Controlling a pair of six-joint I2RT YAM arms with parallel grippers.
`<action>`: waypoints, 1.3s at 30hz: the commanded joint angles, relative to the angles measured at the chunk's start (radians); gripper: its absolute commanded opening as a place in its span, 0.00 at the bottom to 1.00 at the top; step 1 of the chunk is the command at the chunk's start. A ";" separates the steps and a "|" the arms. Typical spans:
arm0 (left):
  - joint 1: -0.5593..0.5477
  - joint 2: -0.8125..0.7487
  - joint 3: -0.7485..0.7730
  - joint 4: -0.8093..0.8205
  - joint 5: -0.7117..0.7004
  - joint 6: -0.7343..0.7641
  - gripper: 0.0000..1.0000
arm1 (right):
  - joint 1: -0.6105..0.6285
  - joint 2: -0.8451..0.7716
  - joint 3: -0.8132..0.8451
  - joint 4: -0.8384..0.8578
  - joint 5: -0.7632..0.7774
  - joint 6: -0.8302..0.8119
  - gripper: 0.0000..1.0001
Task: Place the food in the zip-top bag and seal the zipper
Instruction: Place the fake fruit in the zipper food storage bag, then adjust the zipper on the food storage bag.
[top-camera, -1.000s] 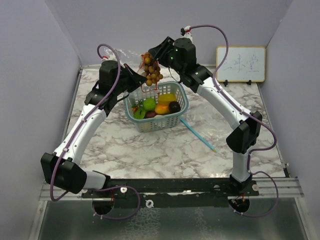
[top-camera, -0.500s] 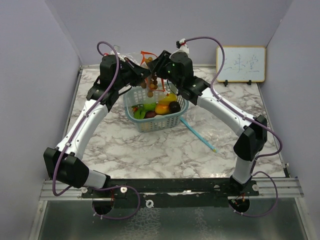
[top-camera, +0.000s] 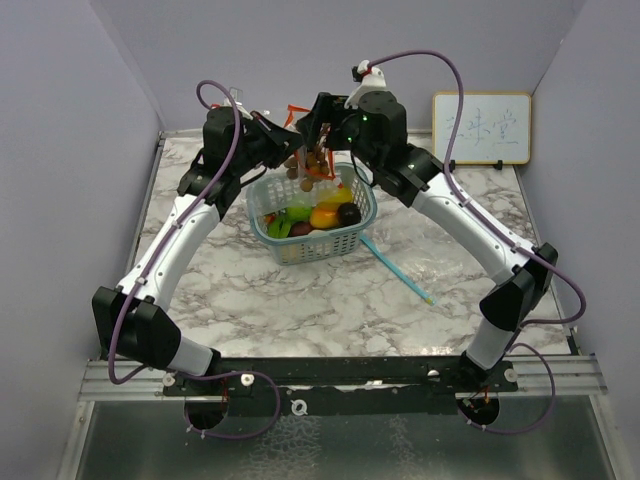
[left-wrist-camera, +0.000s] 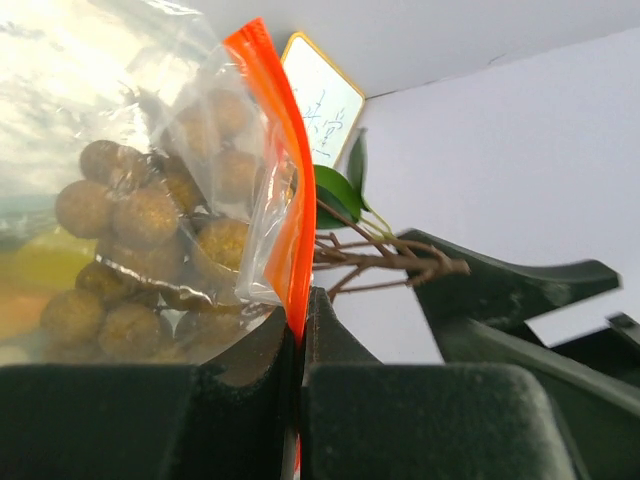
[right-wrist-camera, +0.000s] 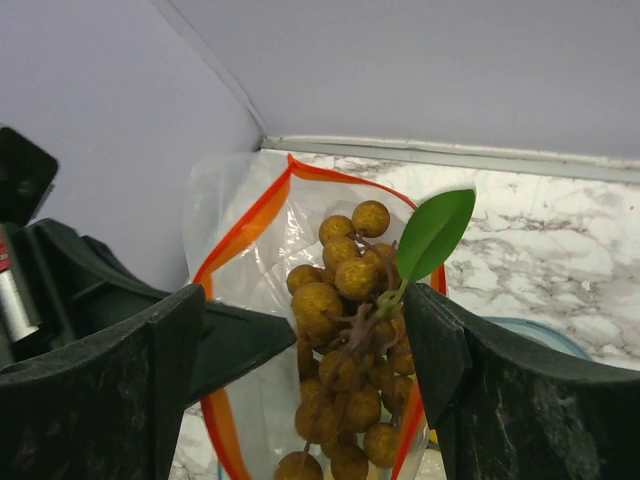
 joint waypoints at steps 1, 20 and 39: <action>0.006 0.024 0.061 0.027 -0.006 0.009 0.00 | -0.022 -0.090 0.015 -0.059 -0.090 -0.065 0.82; 0.007 0.019 0.094 0.038 0.032 0.051 0.00 | -0.343 -0.162 -0.329 0.086 -0.670 0.206 0.58; 0.007 0.029 0.087 0.083 0.088 0.030 0.00 | -0.345 0.056 -0.247 0.220 -0.871 0.263 0.48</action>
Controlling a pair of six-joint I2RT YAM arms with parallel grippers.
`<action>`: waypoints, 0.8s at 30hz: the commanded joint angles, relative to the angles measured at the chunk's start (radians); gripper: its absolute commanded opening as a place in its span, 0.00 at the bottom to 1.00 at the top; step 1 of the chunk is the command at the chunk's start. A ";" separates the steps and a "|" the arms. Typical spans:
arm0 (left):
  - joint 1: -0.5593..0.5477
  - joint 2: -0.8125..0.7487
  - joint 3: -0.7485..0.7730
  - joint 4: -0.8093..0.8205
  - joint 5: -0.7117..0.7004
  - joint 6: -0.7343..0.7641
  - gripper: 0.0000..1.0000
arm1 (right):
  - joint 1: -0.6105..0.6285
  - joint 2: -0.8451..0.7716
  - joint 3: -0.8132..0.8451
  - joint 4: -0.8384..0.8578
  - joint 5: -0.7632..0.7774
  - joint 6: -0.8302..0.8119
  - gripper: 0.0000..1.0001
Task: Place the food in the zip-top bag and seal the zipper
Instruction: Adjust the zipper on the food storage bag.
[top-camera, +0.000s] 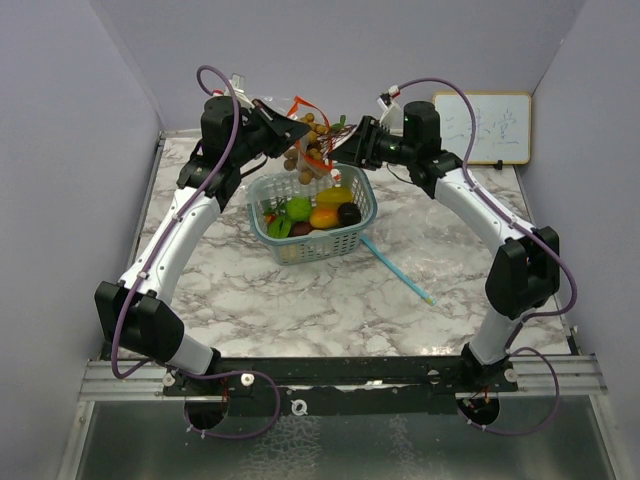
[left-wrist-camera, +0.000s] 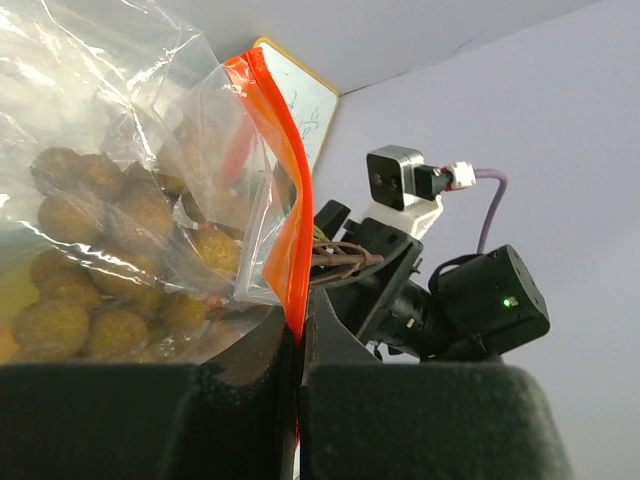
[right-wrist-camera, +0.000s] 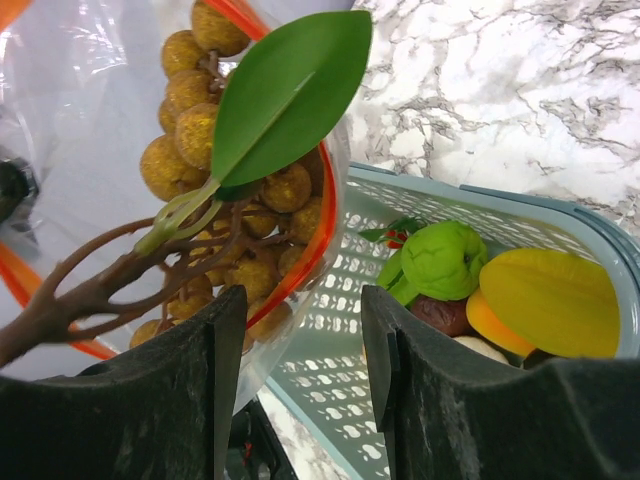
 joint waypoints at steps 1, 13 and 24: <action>0.004 -0.011 0.007 0.068 0.046 -0.011 0.00 | -0.004 0.047 0.080 0.048 -0.039 -0.004 0.46; 0.005 -0.011 -0.009 0.110 0.073 -0.008 0.00 | -0.005 0.062 0.126 0.077 -0.113 -0.011 0.03; 0.056 -0.010 -0.014 -0.198 -0.075 0.179 0.00 | 0.006 -0.066 0.321 -0.276 0.185 -0.344 0.02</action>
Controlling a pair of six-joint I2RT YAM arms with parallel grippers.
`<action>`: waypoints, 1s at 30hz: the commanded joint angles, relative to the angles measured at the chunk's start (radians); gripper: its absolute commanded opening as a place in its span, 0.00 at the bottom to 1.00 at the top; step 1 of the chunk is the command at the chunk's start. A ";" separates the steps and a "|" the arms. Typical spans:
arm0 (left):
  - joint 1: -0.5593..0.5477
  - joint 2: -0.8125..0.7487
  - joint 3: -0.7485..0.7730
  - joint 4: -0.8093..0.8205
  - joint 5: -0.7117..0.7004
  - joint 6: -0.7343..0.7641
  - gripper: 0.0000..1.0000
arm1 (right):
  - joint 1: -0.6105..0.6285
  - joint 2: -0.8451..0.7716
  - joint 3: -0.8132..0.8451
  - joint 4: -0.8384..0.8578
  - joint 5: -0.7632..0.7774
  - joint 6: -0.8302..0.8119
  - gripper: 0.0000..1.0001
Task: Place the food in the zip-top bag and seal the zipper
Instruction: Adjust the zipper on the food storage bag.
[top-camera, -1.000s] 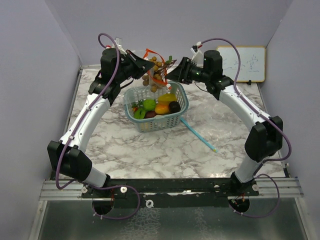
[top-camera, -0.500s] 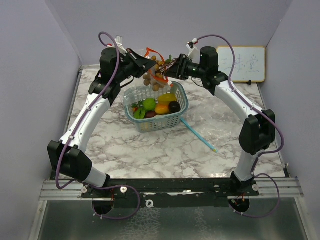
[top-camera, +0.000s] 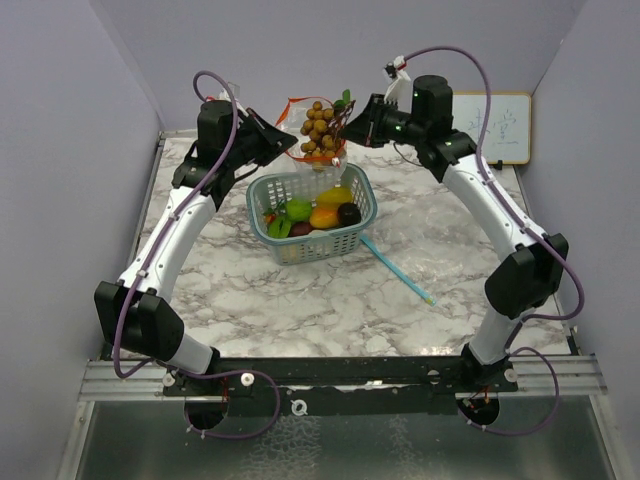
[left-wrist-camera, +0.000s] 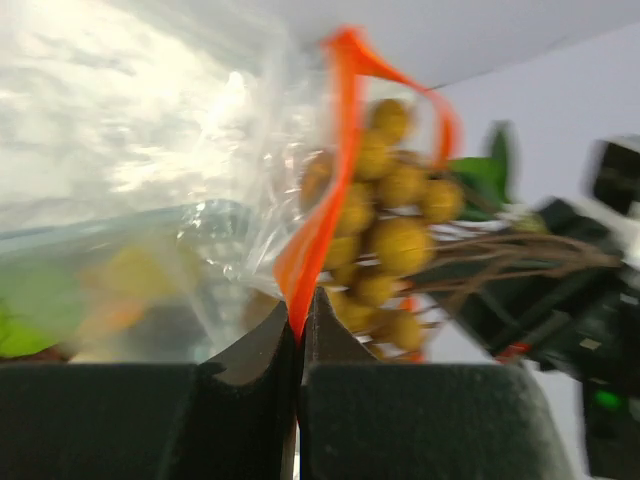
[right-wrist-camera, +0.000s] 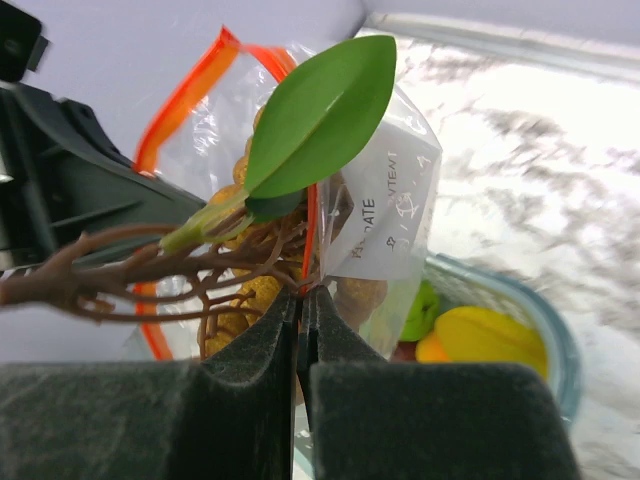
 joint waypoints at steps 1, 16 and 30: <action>0.017 -0.002 0.009 -0.118 -0.058 0.066 0.00 | 0.015 -0.088 0.163 -0.180 0.195 -0.198 0.02; -0.057 0.150 0.129 -0.120 0.050 0.014 0.00 | 0.209 -0.129 0.087 -0.285 0.523 -0.472 0.35; -0.066 0.159 0.126 -0.128 0.072 0.015 0.00 | 0.207 -0.109 0.102 -0.323 0.747 -0.396 0.58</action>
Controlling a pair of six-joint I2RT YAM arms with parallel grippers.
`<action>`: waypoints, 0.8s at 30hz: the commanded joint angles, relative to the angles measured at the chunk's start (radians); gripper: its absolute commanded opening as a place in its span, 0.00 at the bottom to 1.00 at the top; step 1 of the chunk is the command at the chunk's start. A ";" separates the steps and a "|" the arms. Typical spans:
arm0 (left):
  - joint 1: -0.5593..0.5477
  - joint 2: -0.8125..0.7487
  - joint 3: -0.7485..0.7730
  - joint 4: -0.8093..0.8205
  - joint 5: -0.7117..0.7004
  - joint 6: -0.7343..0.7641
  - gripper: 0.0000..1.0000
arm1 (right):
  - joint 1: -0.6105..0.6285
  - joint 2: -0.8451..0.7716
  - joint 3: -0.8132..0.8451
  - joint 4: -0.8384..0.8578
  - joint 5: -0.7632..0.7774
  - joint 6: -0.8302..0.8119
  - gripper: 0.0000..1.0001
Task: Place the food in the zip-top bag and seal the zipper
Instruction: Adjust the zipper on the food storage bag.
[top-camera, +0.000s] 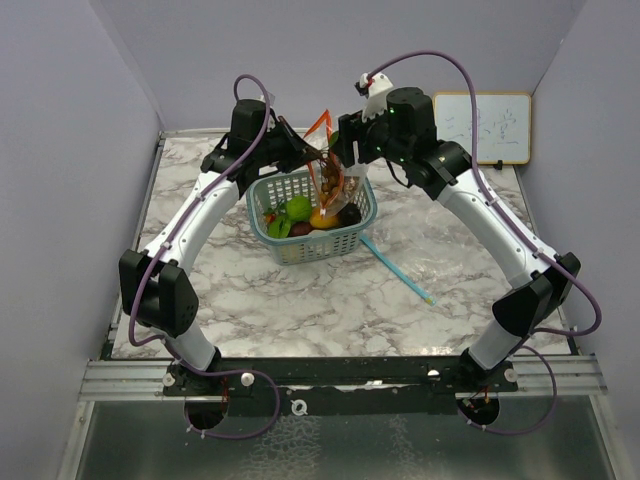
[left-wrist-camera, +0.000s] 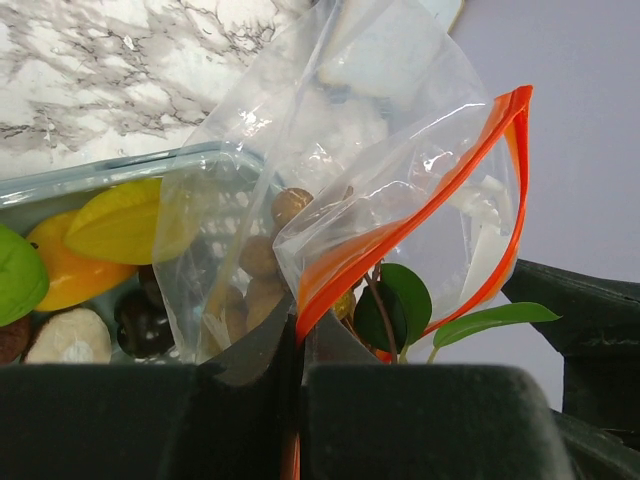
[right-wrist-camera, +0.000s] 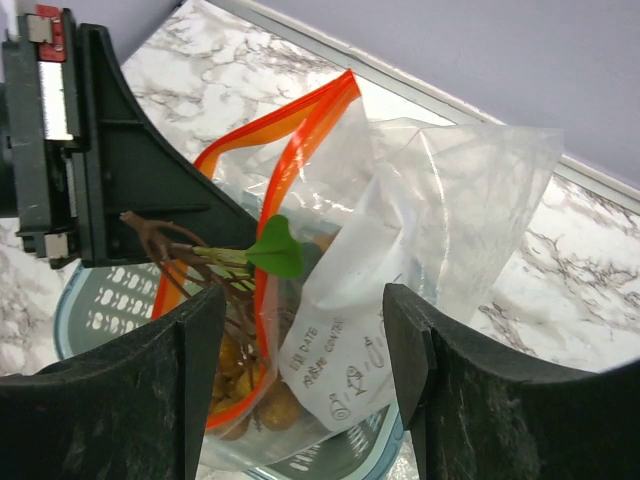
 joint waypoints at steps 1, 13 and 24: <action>0.003 -0.011 0.026 0.003 0.028 0.000 0.00 | -0.006 0.008 0.023 -0.039 0.176 0.057 0.57; 0.003 -0.015 0.025 0.015 0.038 -0.008 0.00 | -0.008 0.102 0.219 -0.051 0.044 0.155 0.53; 0.003 -0.021 0.054 0.003 0.032 0.009 0.00 | -0.007 0.216 0.289 -0.147 0.059 0.191 0.51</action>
